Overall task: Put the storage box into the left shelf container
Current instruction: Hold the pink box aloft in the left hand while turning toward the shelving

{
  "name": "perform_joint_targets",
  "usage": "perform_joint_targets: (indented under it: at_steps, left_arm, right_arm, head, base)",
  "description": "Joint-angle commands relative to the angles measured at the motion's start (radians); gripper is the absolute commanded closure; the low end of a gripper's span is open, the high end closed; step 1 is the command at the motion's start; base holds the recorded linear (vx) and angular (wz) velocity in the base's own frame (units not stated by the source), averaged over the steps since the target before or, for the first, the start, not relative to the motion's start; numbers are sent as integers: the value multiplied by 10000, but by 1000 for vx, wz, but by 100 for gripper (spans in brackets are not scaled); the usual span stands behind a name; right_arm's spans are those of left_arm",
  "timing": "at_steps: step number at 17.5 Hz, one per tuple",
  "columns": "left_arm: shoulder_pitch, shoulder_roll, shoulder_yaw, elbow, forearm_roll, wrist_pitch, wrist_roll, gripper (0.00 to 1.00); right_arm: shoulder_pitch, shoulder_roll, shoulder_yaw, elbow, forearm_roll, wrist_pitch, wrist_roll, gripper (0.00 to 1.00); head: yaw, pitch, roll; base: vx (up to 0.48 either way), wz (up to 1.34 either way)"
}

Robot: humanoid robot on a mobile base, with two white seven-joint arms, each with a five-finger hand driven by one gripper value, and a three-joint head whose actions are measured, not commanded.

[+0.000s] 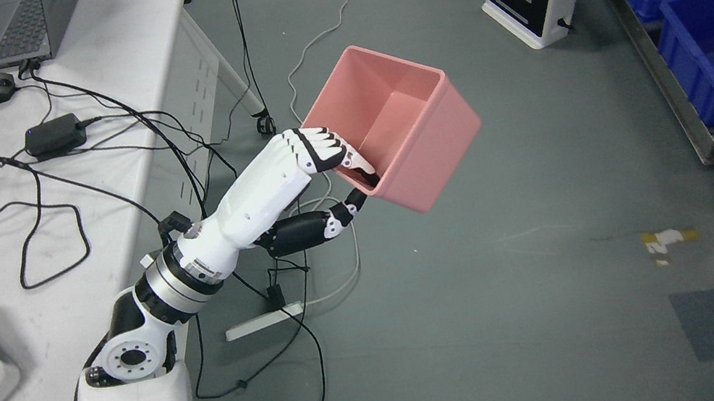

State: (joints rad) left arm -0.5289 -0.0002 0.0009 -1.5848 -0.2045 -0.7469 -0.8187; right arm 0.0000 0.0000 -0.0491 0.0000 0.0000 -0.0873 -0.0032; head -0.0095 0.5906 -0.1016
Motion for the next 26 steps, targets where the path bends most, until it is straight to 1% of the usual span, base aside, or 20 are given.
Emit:
perform_joint_targets:
  at_steps: [1,8,10,17,23,26]
  left_arm:
    - [43,177,114,-13,66,-2,-5,99]
    - [58,177,99,-13,112,-2,-5,99]
    - [58,177,99,2,127,-2,-5,99]
    - [73,177,-8,2,143,-2,-5,99]
    - [977,177,-1157,48,189,-262,-5,98]
    - [1621,177,-1619,430,189,-263,-35,98]
  right_arm:
    - [77,-175,0,-175,-31,-48,32,0]
    - [77,-175,0,-175,-31,-48,32,0]
    - [77,-175,0,-175,-31,-48,32,0]
    - [77,-175,0,-175,-31,-48,32,0]
    - [77,-175,0,-175,-31,-48,32,0]
    - [77,-175,0,-175,-31,-48,32,0]
  head:
    - [0,0,0]
    - [0,0,0]
    - [0,0,0]
    - [0,0,0]
    - [0,0,0]
    - [0,0,0]
  base:
    - [517,187]
    - [480,-3]
    - [354,-979]
    - [276,-1498]
    - [249,-1273]
    - [208,-916]
